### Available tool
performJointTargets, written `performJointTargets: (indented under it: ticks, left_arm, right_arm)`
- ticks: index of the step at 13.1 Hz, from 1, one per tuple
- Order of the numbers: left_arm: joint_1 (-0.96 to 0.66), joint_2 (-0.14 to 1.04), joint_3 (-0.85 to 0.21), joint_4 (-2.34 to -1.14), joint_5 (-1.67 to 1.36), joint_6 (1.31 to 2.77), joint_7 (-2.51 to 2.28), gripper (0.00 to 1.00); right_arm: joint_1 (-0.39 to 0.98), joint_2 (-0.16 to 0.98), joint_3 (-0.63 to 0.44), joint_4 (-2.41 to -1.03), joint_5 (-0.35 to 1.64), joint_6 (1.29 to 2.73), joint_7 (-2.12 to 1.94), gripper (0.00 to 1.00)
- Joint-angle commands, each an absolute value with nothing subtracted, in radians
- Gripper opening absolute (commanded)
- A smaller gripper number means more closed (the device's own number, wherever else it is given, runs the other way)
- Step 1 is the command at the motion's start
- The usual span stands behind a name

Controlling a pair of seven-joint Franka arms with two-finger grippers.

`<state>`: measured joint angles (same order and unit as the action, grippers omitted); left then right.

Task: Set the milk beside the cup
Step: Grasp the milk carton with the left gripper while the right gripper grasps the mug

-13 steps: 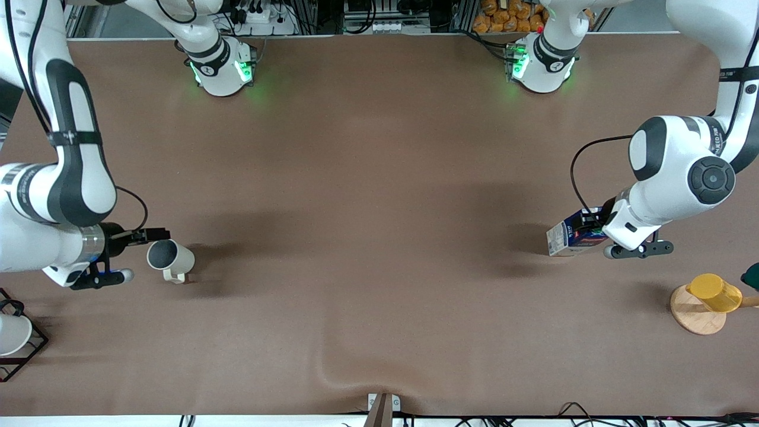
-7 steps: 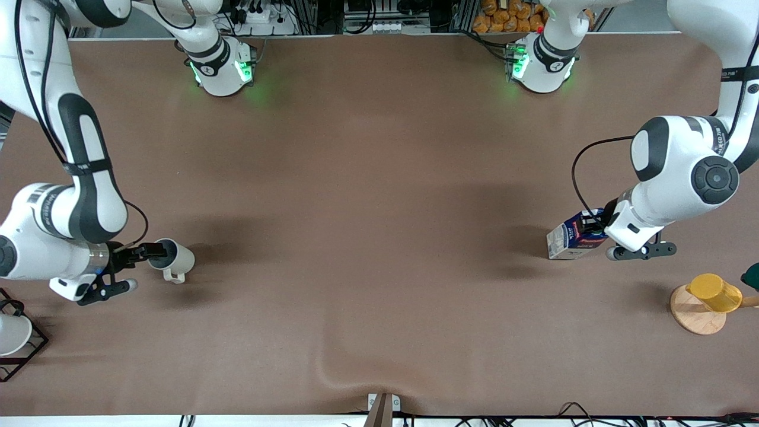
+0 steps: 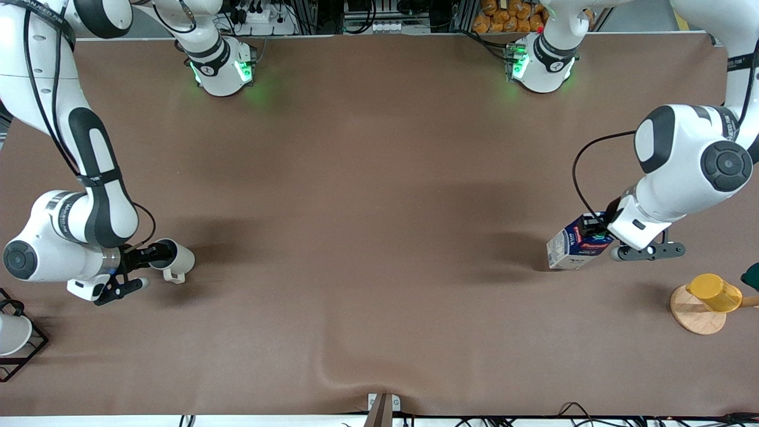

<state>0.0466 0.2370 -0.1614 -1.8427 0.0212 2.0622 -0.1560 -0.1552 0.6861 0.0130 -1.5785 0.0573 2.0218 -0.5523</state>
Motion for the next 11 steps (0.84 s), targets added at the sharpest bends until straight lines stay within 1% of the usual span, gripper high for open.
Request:
performJointTargets:
  ticks: [1, 3, 6, 11]
  left_arm:
    - [0.040, 0.219, -0.195, -1.783, 0.037, 1.961, -0.166, 0.28]
    - [0.043, 0.218, -0.242, -1.757, 0.037, 1.915, -0.170, 0.28]
    - [0.041, 0.213, -0.273, -1.717, 0.037, 1.885, -0.172, 0.28]
    - [0.023, 0.227, -0.287, -1.668, 0.038, 1.884, -0.219, 0.28]
  right_arm:
    - [-0.167, 0.677, 0.026, -1.594, 0.044, 2.028, -0.563, 0.00]
    - [-0.164, 0.670, 0.026, -1.586, 0.046, 2.028, -0.560, 0.00]
    - [-0.147, 0.666, 0.032, -1.563, 0.051, 2.022, -0.554, 0.00]
    - [-0.049, 0.654, 0.035, -1.519, 0.063, 1.999, -0.488, 0.00]
